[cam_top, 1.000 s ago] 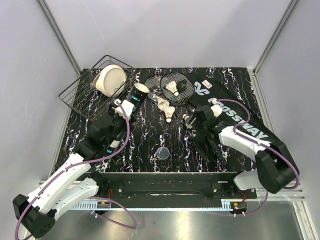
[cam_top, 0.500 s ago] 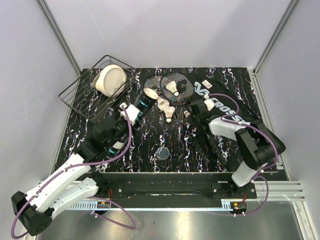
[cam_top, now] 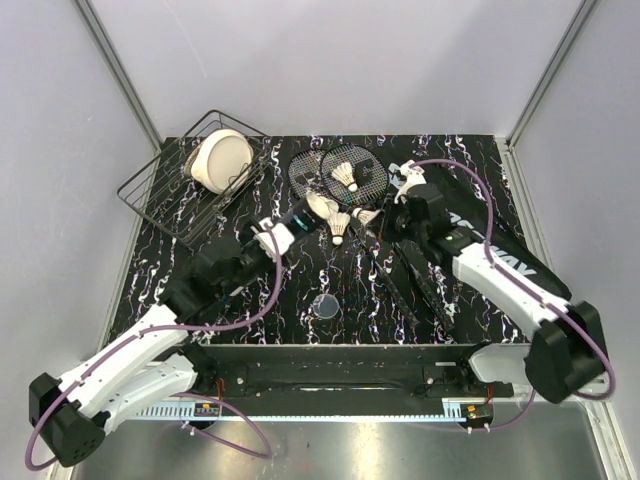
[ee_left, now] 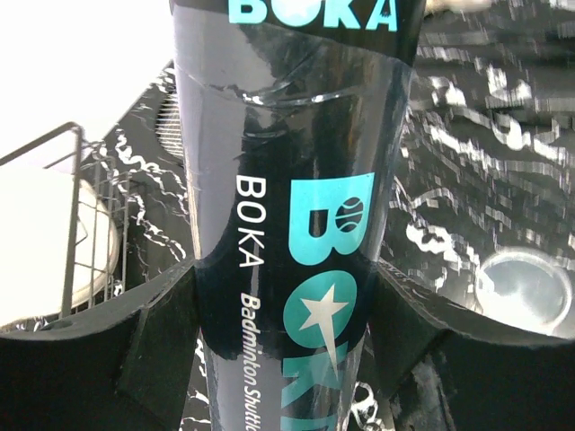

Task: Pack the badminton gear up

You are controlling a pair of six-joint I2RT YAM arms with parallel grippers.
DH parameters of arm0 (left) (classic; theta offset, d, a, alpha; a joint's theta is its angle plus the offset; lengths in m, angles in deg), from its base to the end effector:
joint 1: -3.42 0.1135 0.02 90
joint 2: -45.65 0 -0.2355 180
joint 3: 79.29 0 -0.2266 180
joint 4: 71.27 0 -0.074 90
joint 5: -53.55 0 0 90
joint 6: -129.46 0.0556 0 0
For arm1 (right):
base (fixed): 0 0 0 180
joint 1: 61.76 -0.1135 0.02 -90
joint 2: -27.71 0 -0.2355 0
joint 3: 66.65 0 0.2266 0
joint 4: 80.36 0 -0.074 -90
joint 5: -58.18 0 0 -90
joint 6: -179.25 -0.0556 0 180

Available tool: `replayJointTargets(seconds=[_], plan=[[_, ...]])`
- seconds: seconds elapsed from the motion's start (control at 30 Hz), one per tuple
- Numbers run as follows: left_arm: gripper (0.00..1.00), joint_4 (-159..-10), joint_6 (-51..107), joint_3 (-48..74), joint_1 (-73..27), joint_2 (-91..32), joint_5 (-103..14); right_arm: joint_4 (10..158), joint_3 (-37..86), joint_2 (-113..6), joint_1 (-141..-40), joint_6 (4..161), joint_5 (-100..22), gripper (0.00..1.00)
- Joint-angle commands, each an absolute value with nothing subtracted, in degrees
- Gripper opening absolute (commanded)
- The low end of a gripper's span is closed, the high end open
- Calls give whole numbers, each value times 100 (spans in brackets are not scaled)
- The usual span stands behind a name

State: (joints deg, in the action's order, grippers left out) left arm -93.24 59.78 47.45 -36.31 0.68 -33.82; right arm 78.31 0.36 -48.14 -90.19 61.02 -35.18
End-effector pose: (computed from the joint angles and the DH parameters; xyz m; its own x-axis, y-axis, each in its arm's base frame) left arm 0.1581 -0.1281 0.2820 0.0393 0.4184 -0.9074 0.6298 0.6947 0.3476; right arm 0.2608 0.1449 0.2419 -0.6353 0.1930 -0.7478 -0.2489 0.8654 0.4349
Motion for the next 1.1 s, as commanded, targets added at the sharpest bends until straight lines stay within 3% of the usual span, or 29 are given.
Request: replayJointTargets(seconds=[0.0,0.17,0.3,0.37,0.67,0.83,0.93,0.97,1.07], plan=[[0,-9137,7431,5073,-3683,-102,-4365,6474,749,-4015,-9024,7263,-5807,0],[0,-8787,7936,5486,-3684,363,-4146,5046,1427,-3435,-9024,7422,-5626,0],[0,-8768,8225,5662,-3693,601,-4620,4711,1453,-3205,-9050,7510,-7037,0],[0,-8899,8296,5636,-3693,584,-4848,4545,1558,-3214,-9216,7528,-7137,0],[0,-9084,8305,5627,-3701,733,-5367,4473,1883,-3486,-10025,7343,-7024,0],[0,-9137,8288,5592,-3754,681,-5578,4780,2314,-4241,-10509,6792,-6216,0],[0,-9181,8226,5583,-3824,680,-5439,5780,2018,-4295,-10518,6011,-6222,41],[0,-9181,8209,5592,-3842,698,-5403,6496,1877,-4286,-10509,5807,-6371,61],[0,-9023,8042,5627,-3860,786,-5236,7860,1279,-4234,-10544,4972,-6838,71]])
